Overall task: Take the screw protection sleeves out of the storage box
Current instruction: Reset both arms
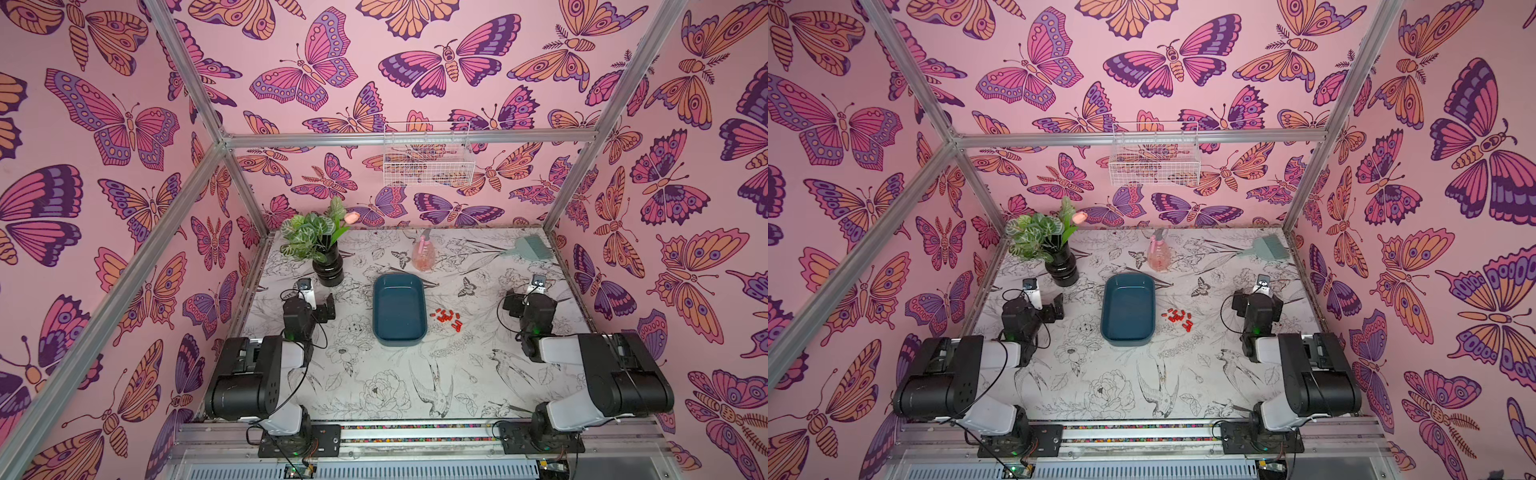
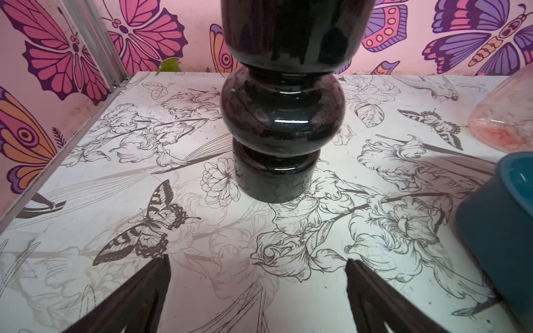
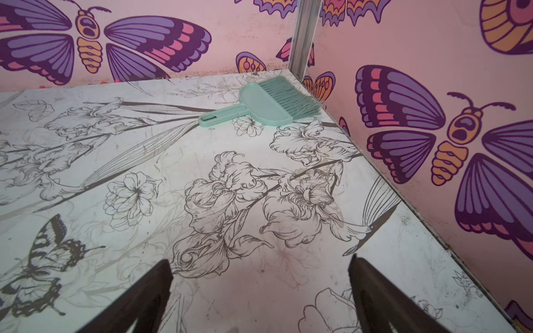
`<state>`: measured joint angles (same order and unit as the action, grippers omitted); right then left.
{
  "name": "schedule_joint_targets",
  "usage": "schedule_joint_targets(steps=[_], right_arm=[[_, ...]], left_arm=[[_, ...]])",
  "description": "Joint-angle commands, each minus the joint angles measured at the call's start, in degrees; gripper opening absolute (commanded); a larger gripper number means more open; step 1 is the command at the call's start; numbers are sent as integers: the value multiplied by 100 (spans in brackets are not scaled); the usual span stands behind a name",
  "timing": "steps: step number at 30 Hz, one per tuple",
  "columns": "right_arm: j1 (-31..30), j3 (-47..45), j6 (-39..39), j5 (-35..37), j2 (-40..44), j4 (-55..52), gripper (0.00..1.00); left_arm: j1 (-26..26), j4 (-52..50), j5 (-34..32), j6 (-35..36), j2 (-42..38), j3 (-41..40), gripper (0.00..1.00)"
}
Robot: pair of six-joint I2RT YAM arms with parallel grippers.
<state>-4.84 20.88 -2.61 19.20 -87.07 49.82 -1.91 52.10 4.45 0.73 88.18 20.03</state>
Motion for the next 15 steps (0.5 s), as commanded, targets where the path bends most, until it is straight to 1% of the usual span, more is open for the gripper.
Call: schedule_joint_targets(steps=[1,15], right_arm=[[46,47,-116,-65,101,-50,99],[50,39,-101,-57,85,9,99]], left_arm=[[-20,-24,258,97,-10,62,100],[-27,-29,241,80,5,80,100]])
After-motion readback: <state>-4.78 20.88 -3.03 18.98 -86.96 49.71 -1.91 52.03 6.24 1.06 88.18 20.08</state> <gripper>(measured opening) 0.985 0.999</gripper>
